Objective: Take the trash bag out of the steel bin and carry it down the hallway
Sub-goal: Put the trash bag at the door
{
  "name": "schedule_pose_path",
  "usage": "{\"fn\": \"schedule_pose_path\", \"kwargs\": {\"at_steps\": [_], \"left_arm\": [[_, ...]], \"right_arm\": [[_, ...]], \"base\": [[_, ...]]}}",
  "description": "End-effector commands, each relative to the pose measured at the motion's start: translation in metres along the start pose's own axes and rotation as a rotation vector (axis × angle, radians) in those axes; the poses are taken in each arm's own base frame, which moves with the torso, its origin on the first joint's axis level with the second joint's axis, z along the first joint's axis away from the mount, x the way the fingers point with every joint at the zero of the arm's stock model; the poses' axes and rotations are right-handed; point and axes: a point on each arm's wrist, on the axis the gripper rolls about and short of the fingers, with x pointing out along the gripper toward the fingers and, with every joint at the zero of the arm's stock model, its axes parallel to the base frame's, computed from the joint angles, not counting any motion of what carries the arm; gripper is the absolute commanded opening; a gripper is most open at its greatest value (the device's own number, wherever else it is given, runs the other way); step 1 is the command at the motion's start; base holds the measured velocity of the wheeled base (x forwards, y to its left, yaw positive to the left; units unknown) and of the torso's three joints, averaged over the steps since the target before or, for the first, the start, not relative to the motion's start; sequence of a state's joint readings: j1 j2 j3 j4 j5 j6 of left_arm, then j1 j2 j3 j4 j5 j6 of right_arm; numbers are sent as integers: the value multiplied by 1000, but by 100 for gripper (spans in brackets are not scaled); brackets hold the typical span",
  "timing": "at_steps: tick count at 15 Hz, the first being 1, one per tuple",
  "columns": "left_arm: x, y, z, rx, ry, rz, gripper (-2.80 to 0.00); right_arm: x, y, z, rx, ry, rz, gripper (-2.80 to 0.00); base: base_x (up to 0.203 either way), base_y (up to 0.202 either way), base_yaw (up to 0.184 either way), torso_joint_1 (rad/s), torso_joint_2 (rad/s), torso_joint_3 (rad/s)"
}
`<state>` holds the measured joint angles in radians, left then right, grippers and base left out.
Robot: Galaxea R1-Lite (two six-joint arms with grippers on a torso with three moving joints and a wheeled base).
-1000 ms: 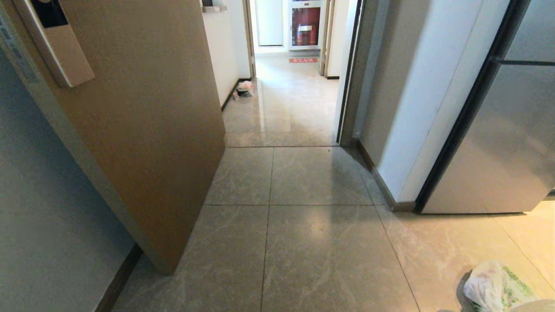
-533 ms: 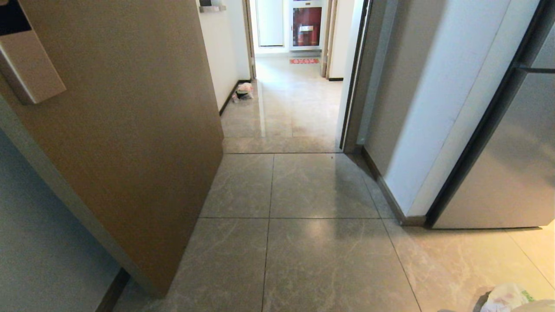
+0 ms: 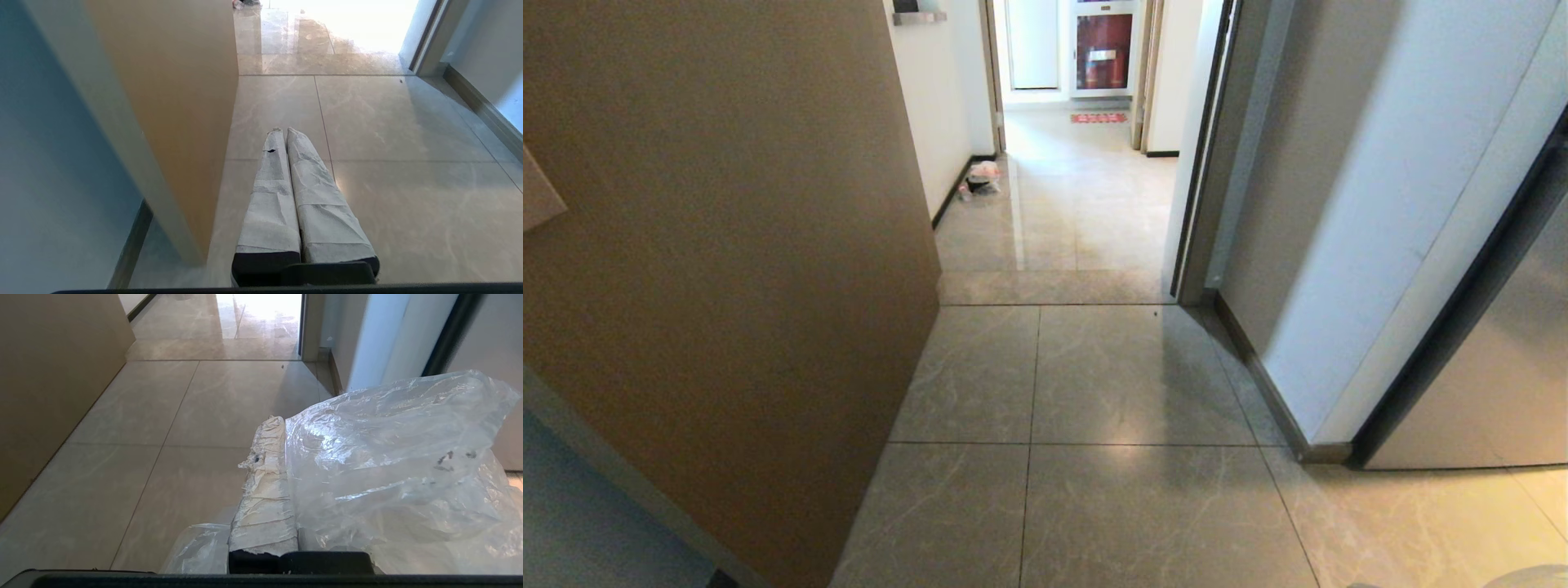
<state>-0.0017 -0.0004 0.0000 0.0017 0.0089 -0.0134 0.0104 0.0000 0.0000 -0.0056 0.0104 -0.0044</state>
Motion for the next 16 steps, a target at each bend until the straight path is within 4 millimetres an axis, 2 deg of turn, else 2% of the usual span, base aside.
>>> {"fn": "schedule_pose_path", "kwargs": {"at_steps": [1,16], "left_arm": [[0,0,0,0,2,0,-280],[0,0,0,-2,2,0,-280]], "right_arm": [[0,0,0,0,3,1,-280],[0,0,0,0,3,1,-280]], "base": [[193,0,1,2,0,0],[191,0,1,2,2,3]]}}
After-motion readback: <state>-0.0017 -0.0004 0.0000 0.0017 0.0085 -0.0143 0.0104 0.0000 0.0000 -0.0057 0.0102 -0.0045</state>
